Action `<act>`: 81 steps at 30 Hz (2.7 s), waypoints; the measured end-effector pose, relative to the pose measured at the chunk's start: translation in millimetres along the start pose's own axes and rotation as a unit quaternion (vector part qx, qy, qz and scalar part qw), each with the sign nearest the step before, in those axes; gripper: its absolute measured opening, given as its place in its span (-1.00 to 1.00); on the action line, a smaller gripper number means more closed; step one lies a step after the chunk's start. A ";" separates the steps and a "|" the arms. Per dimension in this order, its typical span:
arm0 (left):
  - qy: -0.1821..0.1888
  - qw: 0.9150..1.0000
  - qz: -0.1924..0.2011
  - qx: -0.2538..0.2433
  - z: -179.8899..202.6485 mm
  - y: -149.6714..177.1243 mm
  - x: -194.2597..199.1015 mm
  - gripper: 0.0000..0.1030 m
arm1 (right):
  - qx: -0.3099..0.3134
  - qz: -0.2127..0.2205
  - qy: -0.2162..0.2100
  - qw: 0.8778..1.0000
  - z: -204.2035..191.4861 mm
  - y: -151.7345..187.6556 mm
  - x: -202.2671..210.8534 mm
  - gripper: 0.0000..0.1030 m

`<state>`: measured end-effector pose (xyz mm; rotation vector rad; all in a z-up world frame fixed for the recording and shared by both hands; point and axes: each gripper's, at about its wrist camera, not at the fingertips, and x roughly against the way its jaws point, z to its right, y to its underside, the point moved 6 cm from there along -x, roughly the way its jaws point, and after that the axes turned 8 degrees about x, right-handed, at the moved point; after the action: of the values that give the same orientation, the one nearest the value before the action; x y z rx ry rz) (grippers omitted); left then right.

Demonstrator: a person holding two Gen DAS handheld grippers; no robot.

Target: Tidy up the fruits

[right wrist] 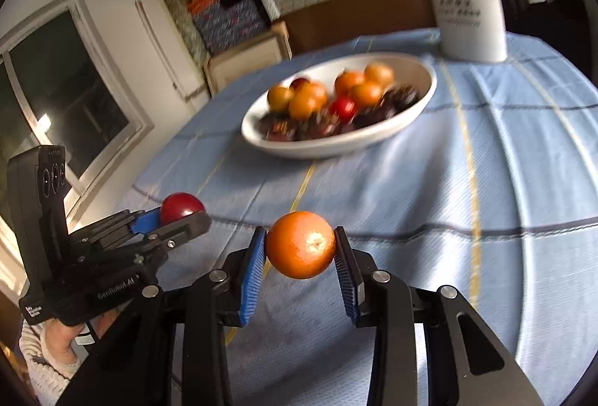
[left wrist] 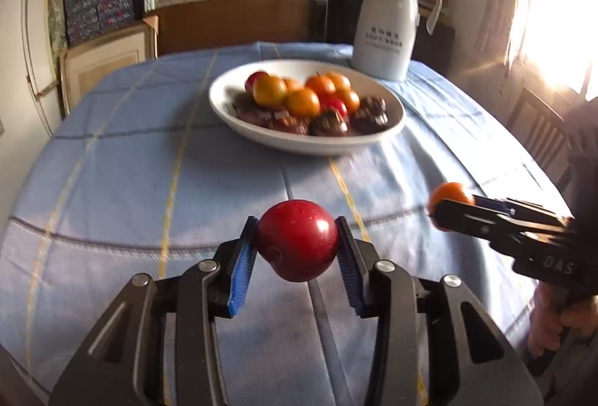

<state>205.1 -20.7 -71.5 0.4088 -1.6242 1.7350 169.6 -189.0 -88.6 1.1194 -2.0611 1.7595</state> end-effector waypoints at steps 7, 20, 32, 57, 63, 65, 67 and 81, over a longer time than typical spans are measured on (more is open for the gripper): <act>-0.009 1.000 0.027 0.002 0.6 -63.3 -4.3 -0.21 | 0.012 0.040 0.028 0.999 15.8 -57.4 20.9 -0.29; -0.021 0.999 0.032 -0.010 33.9 -138.8 -92.5 -0.21 | -0.014 0.057 0.077 0.995 68.0 -154.1 -52.8 -0.29; -0.047 0.998 0.039 -0.031 31.8 -134.0 -117.4 0.40 | -0.027 0.027 0.104 0.994 91.3 -135.9 -89.8 0.06; -0.087 0.993 0.076 -0.023 15.0 -57.2 -28.2 0.86 | 0.012 0.078 0.124 0.989 40.4 -70.4 -9.2 0.41; -0.090 0.993 0.083 0.003 2.7 -33.7 -3.8 0.91 | 0.019 0.085 0.134 0.987 31.6 -52.7 8.0 0.61; -0.093 0.992 0.083 0.011 -1.4 -27.4 2.2 0.91 | 0.024 0.083 0.140 0.986 27.7 -44.6 12.1 0.78; -0.096 0.992 0.084 0.014 -2.8 -24.1 5.6 0.91 | 0.033 0.081 0.145 0.986 21.9 -37.2 15.0 0.86; -0.102 0.991 0.082 0.025 -4.4 -22.1 14.2 0.91 | 0.056 0.076 0.187 0.978 14.2 -24.2 22.7 0.93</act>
<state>211.3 -13.6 -46.6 0.5031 -1.8056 1.9104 174.2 -211.2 -60.5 0.6047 -1.8756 1.9982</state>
